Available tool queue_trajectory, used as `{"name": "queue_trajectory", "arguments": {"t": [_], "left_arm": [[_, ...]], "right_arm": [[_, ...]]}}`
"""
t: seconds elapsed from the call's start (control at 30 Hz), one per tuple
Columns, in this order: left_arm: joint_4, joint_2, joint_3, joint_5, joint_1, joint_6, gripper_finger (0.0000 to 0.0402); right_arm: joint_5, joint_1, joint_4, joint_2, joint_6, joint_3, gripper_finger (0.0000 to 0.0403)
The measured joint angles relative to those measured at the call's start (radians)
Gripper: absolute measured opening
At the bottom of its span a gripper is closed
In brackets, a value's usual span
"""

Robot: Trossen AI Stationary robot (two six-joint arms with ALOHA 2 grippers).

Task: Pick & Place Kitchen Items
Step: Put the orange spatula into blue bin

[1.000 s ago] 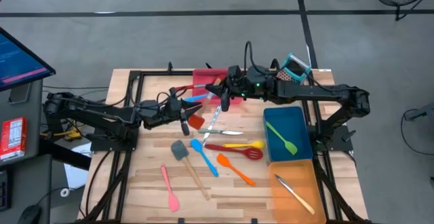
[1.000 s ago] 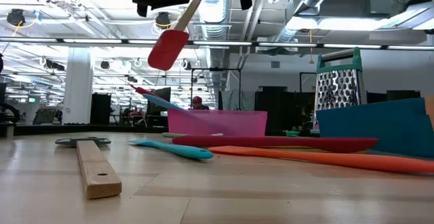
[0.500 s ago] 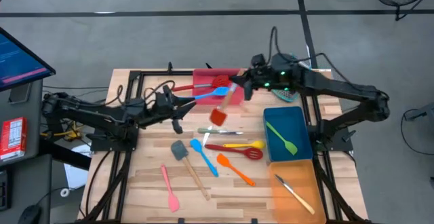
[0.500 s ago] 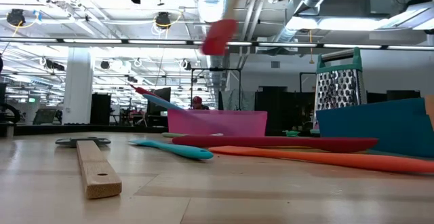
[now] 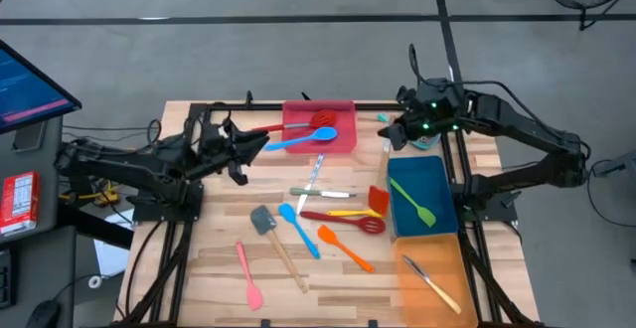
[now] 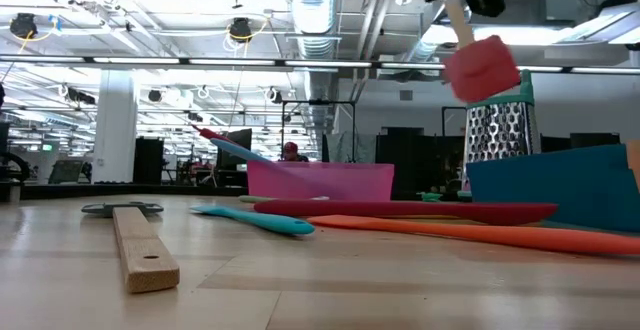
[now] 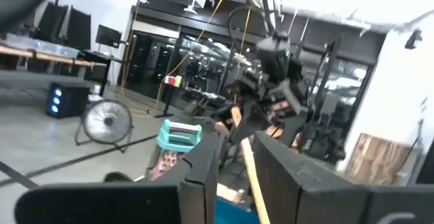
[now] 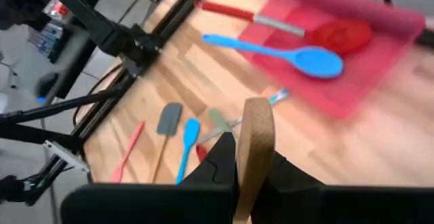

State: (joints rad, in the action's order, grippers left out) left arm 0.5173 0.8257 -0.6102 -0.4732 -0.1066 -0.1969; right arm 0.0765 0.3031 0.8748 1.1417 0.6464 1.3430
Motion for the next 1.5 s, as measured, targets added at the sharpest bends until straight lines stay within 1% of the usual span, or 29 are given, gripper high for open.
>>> {"name": "queue_trajectory", "arguments": {"t": [0.07,0.13,0.2,0.23,0.3,0.47,0.57,0.67,0.73,0.87,0.97,1.03,1.1,1.17,1.27,1.37,1.43,1.5], "left_arm": [[-0.001,-0.01,0.0,0.0,0.0,-0.035,0.0077],[0.001,-0.021,0.0,0.0,0.0,-0.057,0.0076],[0.004,-0.031,0.0,0.0,0.0,-0.075,0.0076],[0.004,-0.036,0.0,0.0,0.0,-0.076,0.0076],[0.007,-0.043,0.0,0.0,0.0,-0.077,0.0076],[0.009,-0.054,0.0,0.0,0.0,-0.077,0.0076],[0.007,-0.053,0.0,0.0,0.0,-0.077,0.0076],[0.007,-0.053,0.0,0.0,0.0,-0.077,0.0076],[0.007,-0.053,0.0,0.0,0.0,-0.076,0.0076],[0.007,-0.053,0.0,0.0,0.0,-0.073,0.0076],[0.007,-0.053,0.0,0.0,0.0,-0.073,0.0076],[0.007,-0.053,0.0,0.0,0.0,-0.073,0.0076],[0.007,-0.053,0.0,0.0,0.0,-0.072,0.0076],[0.007,-0.053,0.0,0.0,0.0,-0.072,0.0076],[0.007,-0.053,0.0,0.0,0.0,-0.071,0.0076],[0.006,-0.053,0.0,0.0,0.0,-0.07,0.0076],[0.006,-0.053,0.0,0.0,0.0,-0.07,0.0076],[0.006,-0.053,0.0,0.0,0.0,-0.07,0.0076]], "right_arm": [[0.053,0.006,0.003,0.0,0.03,0.0,0.0005],[0.147,0.01,-0.038,-0.003,0.052,0.0,0.0005],[0.231,0.01,-0.131,-0.004,0.083,0.0,0.0005],[0.254,0.004,-0.189,-0.006,0.103,0.0,0.0005],[0.275,-0.01,-0.346,-0.012,0.138,0.0,0.0005],[0.305,-0.035,-0.881,-0.031,0.213,0.0,0.0005],[0.371,-0.041,-1.174,-0.031,0.28,0.0,0.0005],[0.411,-0.042,-1.353,-0.031,0.322,0.001,0.0005],[0.423,-0.052,-1.401,-0.031,0.321,0.002,0.0005],[0.435,-0.103,-1.51,-0.028,0.261,0.0,0.0008],[0.518,-0.168,-1.625,-0.027,0.168,0.001,0.001],[0.585,-0.213,-1.665,-0.025,0.092,0.001,0.0006],[0.668,-0.256,-1.676,-0.025,0.007,0.001,0.0004],[0.731,-0.294,-1.676,-0.032,-0.037,0.0,0.0005],[0.78,-0.333,-1.669,-0.039,-0.053,0.001,0.0009],[0.781,-0.355,-1.618,-0.037,-0.062,0.001,0.0006],[0.726,-0.347,-1.549,-0.037,-0.083,0.001,0.0004],[0.638,-0.315,-1.444,-0.054,-0.101,0.001,0.0004]]}}
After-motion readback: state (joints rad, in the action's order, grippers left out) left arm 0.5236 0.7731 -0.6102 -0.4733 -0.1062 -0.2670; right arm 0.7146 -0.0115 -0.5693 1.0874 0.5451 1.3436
